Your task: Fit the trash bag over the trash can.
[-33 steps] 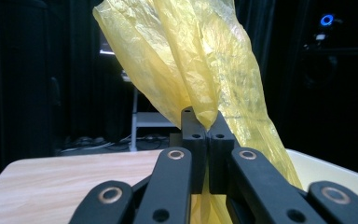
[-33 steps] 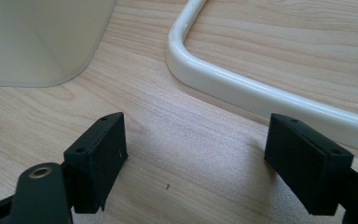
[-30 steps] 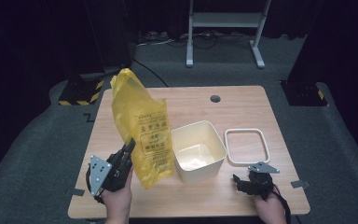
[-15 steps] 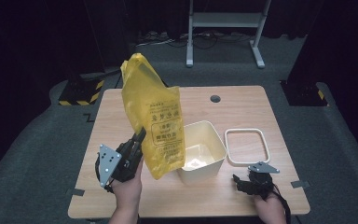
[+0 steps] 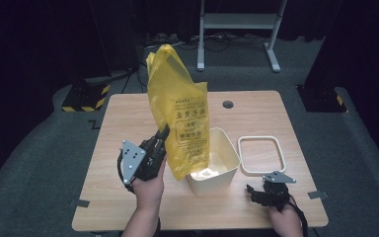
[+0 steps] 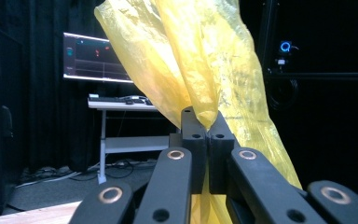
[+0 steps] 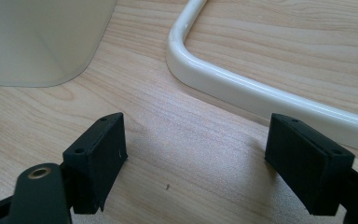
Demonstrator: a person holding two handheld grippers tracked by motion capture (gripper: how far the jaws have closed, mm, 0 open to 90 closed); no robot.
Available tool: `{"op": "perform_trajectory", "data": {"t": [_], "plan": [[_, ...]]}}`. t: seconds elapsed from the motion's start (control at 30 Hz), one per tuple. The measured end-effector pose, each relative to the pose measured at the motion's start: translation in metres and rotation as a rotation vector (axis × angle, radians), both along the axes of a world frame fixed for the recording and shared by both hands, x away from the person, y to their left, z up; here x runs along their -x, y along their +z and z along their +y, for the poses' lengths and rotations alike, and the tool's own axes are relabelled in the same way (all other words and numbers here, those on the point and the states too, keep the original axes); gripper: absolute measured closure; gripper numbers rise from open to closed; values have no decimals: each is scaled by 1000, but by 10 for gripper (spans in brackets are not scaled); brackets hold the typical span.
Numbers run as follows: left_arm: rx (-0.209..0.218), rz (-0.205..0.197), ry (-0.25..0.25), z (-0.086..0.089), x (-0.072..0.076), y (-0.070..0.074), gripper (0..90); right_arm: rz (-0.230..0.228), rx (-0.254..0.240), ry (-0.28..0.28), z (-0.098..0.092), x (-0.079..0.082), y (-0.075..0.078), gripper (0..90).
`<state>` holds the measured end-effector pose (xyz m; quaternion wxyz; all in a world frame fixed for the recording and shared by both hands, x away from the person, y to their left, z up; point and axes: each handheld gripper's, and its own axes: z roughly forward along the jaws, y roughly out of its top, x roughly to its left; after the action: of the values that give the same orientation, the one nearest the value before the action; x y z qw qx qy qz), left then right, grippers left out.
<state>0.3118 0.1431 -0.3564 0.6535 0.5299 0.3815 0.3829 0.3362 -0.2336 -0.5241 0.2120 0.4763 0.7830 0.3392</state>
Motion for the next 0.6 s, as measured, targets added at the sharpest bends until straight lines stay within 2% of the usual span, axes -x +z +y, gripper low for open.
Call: {"op": "perform_trajectory", "data": {"t": [0.17,0.3,0.37,0.6], "plan": [[-10,9,-8,-11,-10,-2,891,0,-1,2,0,0,0,203],[-37,5,-17,-23,-20,-5,891,-1,-1,3,0,0,0,203],[-33,11,-24,-27,-25,-8,891,-1,-1,3,0,0,0,203],[-55,19,-11,-39,-33,-19,891,1,-1,5,0,0,0,203]]}}
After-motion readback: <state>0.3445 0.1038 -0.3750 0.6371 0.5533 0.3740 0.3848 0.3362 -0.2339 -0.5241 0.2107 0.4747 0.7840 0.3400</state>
